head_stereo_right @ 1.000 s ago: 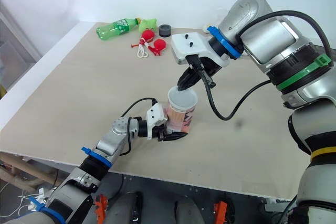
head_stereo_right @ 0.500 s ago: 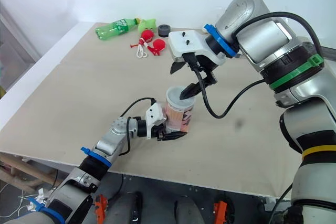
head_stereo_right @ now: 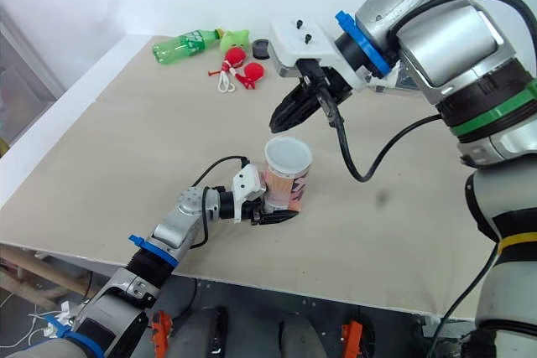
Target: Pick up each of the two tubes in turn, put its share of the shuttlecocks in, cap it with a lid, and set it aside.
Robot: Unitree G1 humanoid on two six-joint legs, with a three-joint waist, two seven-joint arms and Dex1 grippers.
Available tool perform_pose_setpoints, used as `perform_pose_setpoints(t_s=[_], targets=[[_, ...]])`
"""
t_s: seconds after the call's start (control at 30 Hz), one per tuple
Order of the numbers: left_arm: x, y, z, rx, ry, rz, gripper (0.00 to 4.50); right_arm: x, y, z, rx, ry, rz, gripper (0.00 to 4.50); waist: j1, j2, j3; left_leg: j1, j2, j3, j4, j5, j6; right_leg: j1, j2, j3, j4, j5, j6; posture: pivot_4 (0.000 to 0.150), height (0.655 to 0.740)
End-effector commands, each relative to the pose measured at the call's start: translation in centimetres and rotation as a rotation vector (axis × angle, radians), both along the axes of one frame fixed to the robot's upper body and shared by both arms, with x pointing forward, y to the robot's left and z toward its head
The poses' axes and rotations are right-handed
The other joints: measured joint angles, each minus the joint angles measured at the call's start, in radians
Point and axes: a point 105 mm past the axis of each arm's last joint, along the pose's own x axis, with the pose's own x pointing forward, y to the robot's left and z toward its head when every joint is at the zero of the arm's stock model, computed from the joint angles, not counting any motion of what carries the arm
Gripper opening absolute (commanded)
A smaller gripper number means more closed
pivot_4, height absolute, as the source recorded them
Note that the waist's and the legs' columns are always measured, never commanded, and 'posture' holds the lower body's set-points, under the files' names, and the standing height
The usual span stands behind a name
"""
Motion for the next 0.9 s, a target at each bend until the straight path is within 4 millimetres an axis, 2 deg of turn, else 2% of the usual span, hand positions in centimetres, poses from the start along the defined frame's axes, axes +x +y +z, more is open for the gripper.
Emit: perform_pose_setpoints(t_s=[0.03, 0.67, 0.9], targets=[[-0.3, 0.3, -1.3, 0.039, 0.031, -0.005, 2.97, -0.6, -0.4, -1.0, -0.041, 0.045, 0.024, 0.09, 0.000, 0.000, 0.000, 0.000, 0.000, 0.000, 0.000, 0.000, 0.000, 0.000, 0.000, 0.000, 0.000, 0.000, 0.000, 0.150, 0.7400], [-0.5, 0.3, -1.4, 0.039, 0.035, -0.003, 2.97, -0.3, -0.3, -5.1, -0.136, 0.098, 0.029, 0.09, 0.000, -0.001, -0.001, 0.001, 0.002, 0.000, 0.000, 0.000, 0.000, 0.001, 0.002, 0.000, 0.000, 0.000, -0.001, 0.150, 0.7400], [-0.5, 0.2, -1.4, 0.038, 0.036, 0.001, 2.97, 0.0, -0.3, -5.8, -0.156, 0.092, 0.027, 0.09, 0.000, -0.002, -0.002, 0.002, 0.003, 0.000, 0.000, 0.000, 0.000, 0.001, 0.003, 0.000, 0.000, 0.001, -0.001, 0.150, 0.7400]])
